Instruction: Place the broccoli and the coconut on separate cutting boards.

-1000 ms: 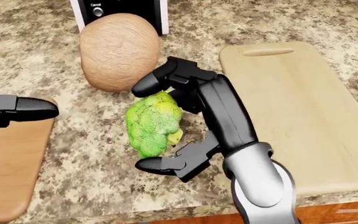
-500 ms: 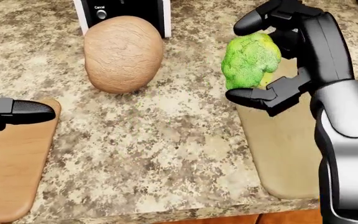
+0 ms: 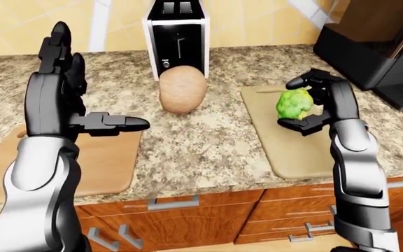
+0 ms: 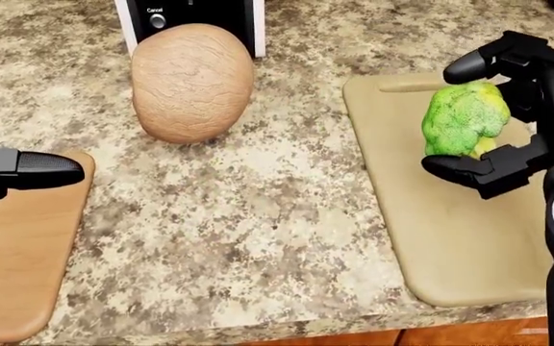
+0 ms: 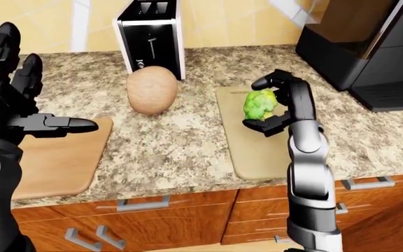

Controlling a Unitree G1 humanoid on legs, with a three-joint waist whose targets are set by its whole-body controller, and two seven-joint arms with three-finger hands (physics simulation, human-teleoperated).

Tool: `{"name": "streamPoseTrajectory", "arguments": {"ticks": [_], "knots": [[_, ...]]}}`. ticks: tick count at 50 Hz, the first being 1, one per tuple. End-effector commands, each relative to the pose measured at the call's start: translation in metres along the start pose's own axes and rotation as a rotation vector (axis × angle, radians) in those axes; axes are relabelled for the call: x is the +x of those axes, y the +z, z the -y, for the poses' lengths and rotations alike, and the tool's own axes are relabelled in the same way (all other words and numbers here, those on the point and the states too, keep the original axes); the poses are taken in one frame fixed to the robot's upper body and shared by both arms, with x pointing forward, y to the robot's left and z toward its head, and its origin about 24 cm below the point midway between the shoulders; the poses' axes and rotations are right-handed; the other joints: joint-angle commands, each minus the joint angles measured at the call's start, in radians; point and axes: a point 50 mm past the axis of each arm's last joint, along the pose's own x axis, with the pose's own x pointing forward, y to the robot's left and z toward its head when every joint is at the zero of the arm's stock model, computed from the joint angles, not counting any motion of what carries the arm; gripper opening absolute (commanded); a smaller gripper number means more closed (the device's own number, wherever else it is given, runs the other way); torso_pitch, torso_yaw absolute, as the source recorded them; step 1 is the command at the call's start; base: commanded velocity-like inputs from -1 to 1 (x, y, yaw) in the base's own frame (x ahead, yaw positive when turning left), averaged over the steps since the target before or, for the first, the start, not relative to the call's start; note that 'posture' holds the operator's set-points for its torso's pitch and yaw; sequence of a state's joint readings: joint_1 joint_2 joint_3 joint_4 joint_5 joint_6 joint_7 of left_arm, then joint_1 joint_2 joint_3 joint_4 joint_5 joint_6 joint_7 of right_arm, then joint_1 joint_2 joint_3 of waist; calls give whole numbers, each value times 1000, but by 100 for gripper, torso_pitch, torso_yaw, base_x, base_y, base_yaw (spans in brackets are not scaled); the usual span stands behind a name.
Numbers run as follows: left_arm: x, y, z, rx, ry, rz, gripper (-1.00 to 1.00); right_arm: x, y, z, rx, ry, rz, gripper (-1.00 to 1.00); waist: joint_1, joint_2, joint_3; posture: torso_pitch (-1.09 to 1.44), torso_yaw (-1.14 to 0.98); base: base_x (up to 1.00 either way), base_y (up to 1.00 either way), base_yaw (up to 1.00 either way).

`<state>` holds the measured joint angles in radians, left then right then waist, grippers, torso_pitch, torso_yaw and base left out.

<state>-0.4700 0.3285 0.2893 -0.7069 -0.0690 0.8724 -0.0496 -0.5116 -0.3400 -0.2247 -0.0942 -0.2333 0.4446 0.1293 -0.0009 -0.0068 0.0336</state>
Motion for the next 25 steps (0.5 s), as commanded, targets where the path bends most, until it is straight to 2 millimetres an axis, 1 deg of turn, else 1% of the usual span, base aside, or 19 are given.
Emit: {"name": "streamPoseTrajectory", "arguments": {"ticks": [1,2,4,5,6,7,13,21,22,25], "knots": [[0,14,-2,11,12,78,100,1,20,7,-9,-32,95,-63,1,-1,-23,0,0,0,0,0],[0,14,-2,11,12,78,100,1,18,7,-11,-34,89,-62,1,-1,-23,0,0,0,0,0],[0,13,-2,12,13,77,100,1,16,6,-9,-32,84,-55,1,-1,-23,0,0,0,0,0],[0,13,-2,13,14,76,100,0,15,5,-10,-29,79,-46,1,-1,-23,0,0,0,0,0],[-1,13,-2,13,14,76,100,0,15,5,-9,-31,78,-45,1,-1,-24,0,0,0,0,0],[-1,13,-2,13,13,75,100,-1,12,5,-11,-30,72,-31,1,-1,-24,0,0,0,0,0],[-3,12,-2,13,13,74,100,-2,9,7,-15,-41,61,-4,2,-2,-24,0,0,0,0,0],[-2,12,-2,14,12,74,100,-3,7,9,-16,-49,54,22,3,-3,-25,0,0,0,0,0],[-2,12,-2,13,12,74,100,-3,7,9,-17,-49,55,29,3,-3,-25,0,0,0,0,0],[-2,12,-2,14,13,74,100,-4,7,10,-17,-50,54,35,3,-3,-25,0,0,0,0,0]]}}
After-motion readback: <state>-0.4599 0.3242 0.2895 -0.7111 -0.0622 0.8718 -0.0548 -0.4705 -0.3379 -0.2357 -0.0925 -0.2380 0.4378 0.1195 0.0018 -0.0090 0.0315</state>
